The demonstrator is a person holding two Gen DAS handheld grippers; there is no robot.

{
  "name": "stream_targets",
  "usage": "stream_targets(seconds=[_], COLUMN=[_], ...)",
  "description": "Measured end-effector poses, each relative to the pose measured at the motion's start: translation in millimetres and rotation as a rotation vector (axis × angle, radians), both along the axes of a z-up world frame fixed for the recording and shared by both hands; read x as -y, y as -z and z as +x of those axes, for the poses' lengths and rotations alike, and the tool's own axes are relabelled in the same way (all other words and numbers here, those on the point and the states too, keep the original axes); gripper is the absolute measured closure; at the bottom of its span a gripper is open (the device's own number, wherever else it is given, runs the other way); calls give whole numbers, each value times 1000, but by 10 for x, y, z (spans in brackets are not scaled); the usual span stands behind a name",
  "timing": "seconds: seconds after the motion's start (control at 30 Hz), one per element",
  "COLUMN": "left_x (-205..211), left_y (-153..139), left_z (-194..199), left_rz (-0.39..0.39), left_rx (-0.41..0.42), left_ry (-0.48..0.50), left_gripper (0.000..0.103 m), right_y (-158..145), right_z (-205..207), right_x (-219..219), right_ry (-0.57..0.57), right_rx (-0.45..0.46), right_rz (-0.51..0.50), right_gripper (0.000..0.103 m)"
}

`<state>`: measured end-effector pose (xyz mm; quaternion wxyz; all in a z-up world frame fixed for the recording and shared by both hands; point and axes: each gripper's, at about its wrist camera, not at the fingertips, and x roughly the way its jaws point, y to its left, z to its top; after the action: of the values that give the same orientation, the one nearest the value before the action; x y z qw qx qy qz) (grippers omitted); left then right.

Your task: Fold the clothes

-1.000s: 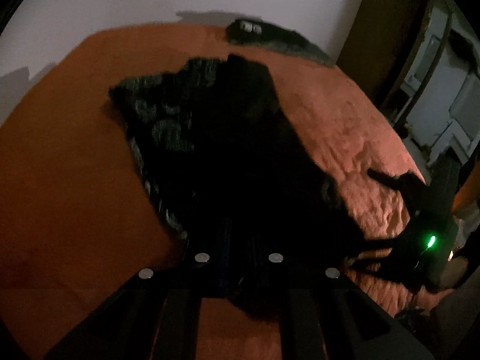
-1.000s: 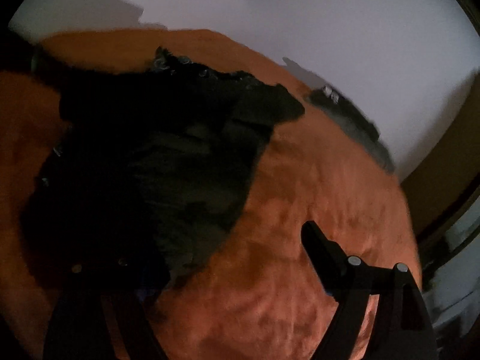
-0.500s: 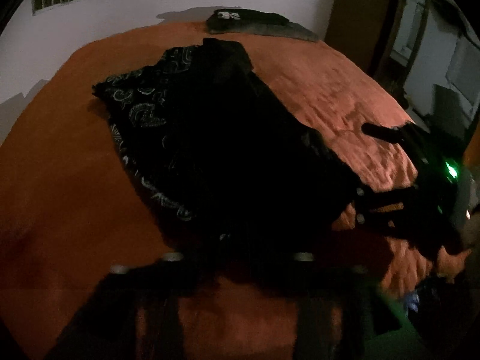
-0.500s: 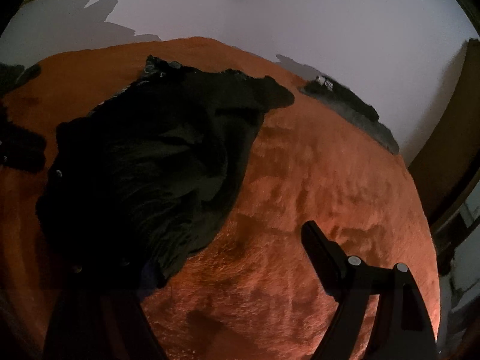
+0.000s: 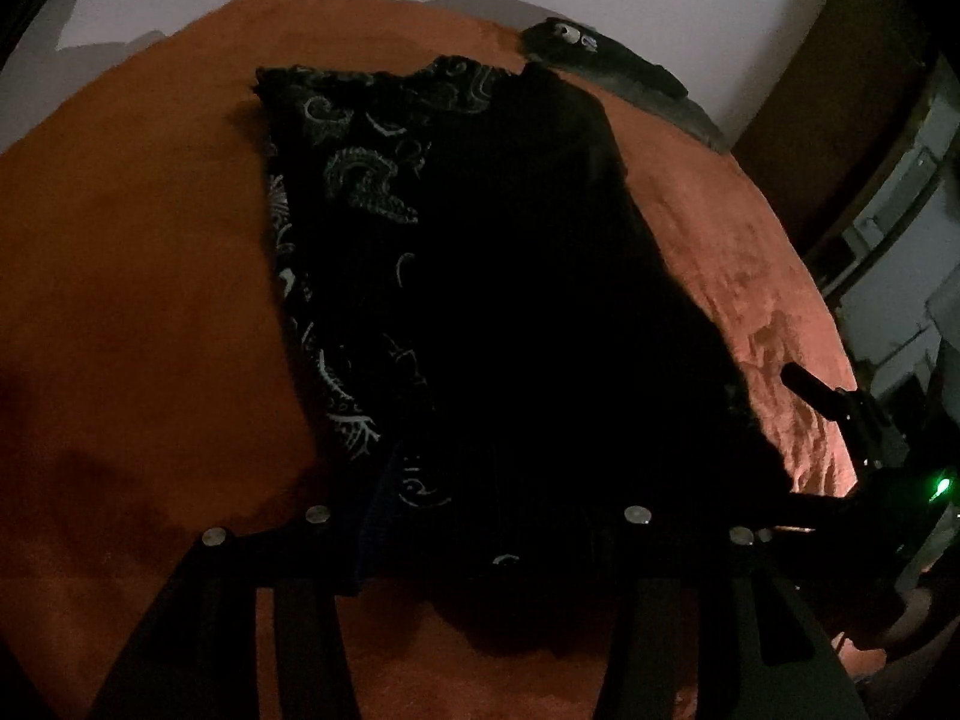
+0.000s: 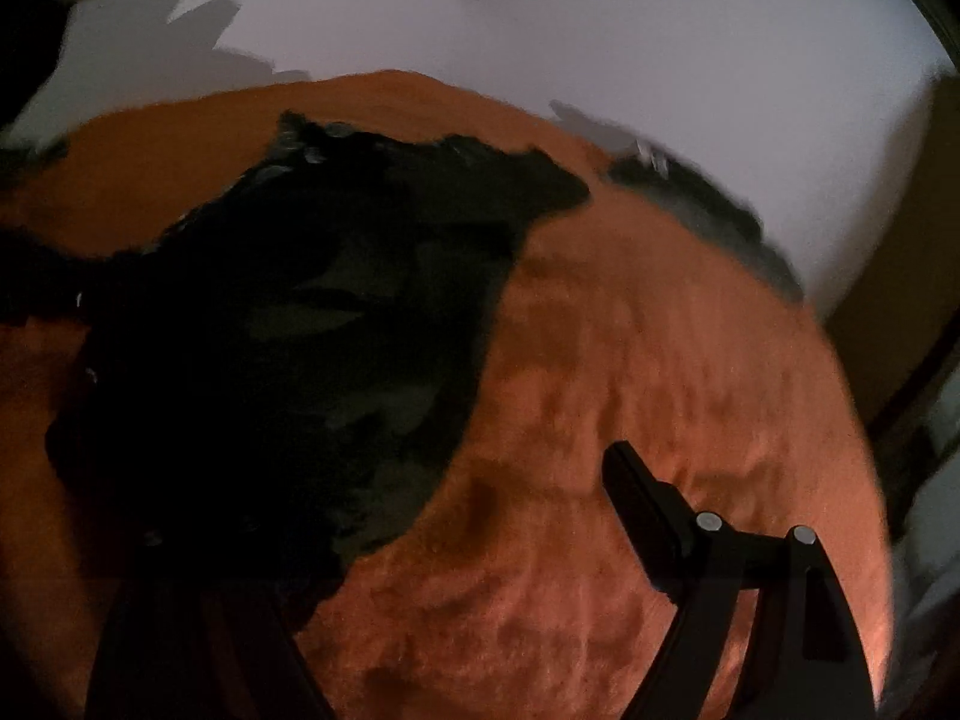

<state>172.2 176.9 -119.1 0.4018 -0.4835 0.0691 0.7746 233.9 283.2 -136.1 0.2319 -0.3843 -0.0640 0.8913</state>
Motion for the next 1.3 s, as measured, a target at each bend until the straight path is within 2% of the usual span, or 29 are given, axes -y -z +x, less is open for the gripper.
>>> stream_targets(seconds=[0.07,0.13,0.17,0.2,0.23,0.4,0.47,0.6,0.67,0.77,0.87,1.0,1.13,1.3], left_x=[-60,-115,-152,-206,-259,-192,-100,29,12,-35,-82,30,228,483], left_y=[1,2,4,7,-12,-235,-326,-383,-166,15,195,126,46,-158], left_z=[70,125,159,218,278,452,513,854,1019,981,941,902,887,698], left_rz=[-33,-50,-58,-73,-96,-72,-82,-142,-224,-260,-294,-264,-250,-188], left_rx=[-72,-109,-122,-131,-173,-280,-323,-475,-516,-467,-417,-345,-253,-187], left_ry=[-2,-2,2,30,38,2,-15,53,117,144,171,210,269,238], left_gripper=[49,56,88,95,95,96,96,96,96,95,92,84,82,82], right_y=[3,10,13,5,-2,7,13,-168,-59,194,196,141,-4,-252], right_z=[31,34,25,21,14,-111,-147,81,92,67,63,111,287,590], right_x=[-38,-20,-3,10,26,162,94,-2,35,-18,-82,-56,-64,-17], right_ry=[15,11,6,-2,-11,-76,-59,-35,-46,-39,-43,-97,-157,-232], right_rx=[-4,-3,-4,-10,-16,-9,2,-97,-23,91,91,120,122,77], right_rz=[-36,-30,-16,-11,-3,109,104,12,2,-58,-94,-81,-169,-221], right_gripper=[19,19,19,19,19,19,19,19,19,19,19,19,19,19])
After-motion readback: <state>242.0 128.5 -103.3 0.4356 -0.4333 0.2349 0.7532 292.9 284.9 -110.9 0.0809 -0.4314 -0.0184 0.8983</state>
